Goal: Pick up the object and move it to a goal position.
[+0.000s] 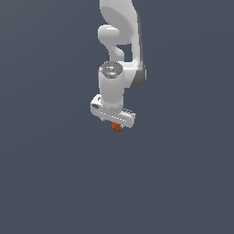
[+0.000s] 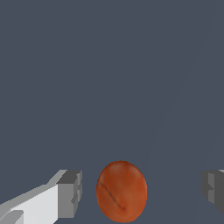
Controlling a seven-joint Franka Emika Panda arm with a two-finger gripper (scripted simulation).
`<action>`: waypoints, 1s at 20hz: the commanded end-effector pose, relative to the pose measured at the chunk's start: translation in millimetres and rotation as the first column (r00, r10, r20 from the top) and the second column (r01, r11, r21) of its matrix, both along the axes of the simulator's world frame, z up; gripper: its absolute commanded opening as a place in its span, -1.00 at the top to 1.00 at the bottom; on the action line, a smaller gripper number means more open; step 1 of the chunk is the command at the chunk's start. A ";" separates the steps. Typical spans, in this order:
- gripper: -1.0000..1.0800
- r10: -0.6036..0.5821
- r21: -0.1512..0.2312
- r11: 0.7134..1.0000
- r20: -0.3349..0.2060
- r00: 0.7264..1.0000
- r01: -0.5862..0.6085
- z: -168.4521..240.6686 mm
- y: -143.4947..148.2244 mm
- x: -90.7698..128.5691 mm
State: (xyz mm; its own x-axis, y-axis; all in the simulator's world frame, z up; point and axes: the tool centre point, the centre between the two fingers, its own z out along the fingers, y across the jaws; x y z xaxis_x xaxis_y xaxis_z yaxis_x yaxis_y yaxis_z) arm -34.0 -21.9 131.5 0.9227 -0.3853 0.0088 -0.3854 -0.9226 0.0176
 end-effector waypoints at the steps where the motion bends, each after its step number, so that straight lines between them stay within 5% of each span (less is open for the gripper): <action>1: -0.92 -0.065 0.004 0.998 0.001 0.998 0.065 -5.6 5.1 -8.0; 20: -0.92 -0.401 0.019 0.916 -0.001 0.916 0.401 -33.3 27.8 -54.6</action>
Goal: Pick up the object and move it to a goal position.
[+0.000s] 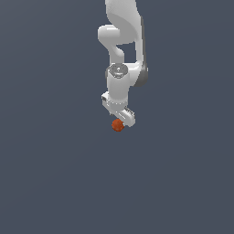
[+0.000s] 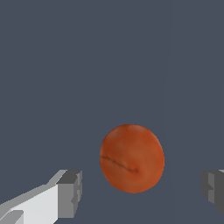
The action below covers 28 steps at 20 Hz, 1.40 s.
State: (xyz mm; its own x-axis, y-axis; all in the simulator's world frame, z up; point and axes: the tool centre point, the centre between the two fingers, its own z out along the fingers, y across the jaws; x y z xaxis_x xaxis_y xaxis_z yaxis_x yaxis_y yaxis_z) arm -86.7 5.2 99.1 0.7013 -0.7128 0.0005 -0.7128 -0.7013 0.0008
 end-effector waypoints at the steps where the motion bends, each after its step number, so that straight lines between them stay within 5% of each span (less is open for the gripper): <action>1: -0.92 -0.021 0.001 1.000 0.000 1.000 0.021 -1.4 1.0 -2.7; 25: -0.92 -0.031 0.001 1.000 0.000 1.000 0.031 -52.3 1.7 -4.7; 26: 1.00 -0.031 0.001 1.000 0.000 1.000 0.031 -52.3 1.7 -4.7; 28: 1.00 -0.031 0.001 1.000 0.000 1.000 0.031 -52.3 1.7 -4.7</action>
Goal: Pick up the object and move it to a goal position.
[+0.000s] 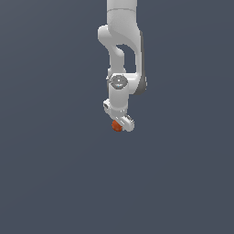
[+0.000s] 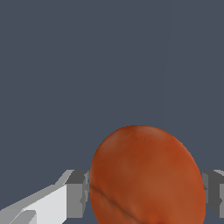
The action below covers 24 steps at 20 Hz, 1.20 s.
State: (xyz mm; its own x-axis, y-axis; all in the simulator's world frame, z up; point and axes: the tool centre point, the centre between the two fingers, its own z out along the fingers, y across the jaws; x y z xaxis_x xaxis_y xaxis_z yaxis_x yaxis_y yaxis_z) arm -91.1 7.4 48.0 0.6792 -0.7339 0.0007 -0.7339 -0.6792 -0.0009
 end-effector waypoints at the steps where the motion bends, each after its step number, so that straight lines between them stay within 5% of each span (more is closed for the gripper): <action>1: 1.00 -0.001 0.000 1.000 -0.001 1.000 0.001 -1.1 -0.5 -0.4; 14: 1.00 0.000 0.000 1.000 0.001 1.000 0.000 9.5 2.1 2.8; 24: 1.00 -0.001 -0.001 1.000 0.000 1.000 0.001 66.2 14.7 18.1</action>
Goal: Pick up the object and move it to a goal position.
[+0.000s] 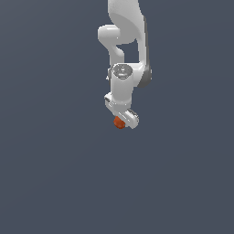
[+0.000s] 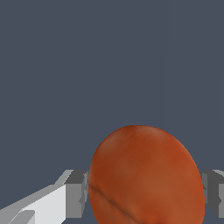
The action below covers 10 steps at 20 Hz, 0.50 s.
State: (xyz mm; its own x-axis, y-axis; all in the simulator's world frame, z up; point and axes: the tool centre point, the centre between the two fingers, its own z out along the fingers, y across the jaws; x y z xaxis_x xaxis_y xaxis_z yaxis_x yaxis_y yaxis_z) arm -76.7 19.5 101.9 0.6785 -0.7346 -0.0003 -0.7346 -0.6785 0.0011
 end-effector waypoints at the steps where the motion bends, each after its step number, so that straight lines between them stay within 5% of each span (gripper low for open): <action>1: 1.00 0.000 0.000 1.000 0.002 1.000 0.000 20.7 4.4 6.0; 10: 1.00 -0.001 -0.002 1.000 0.002 1.000 0.001 107.3 23.7 30.4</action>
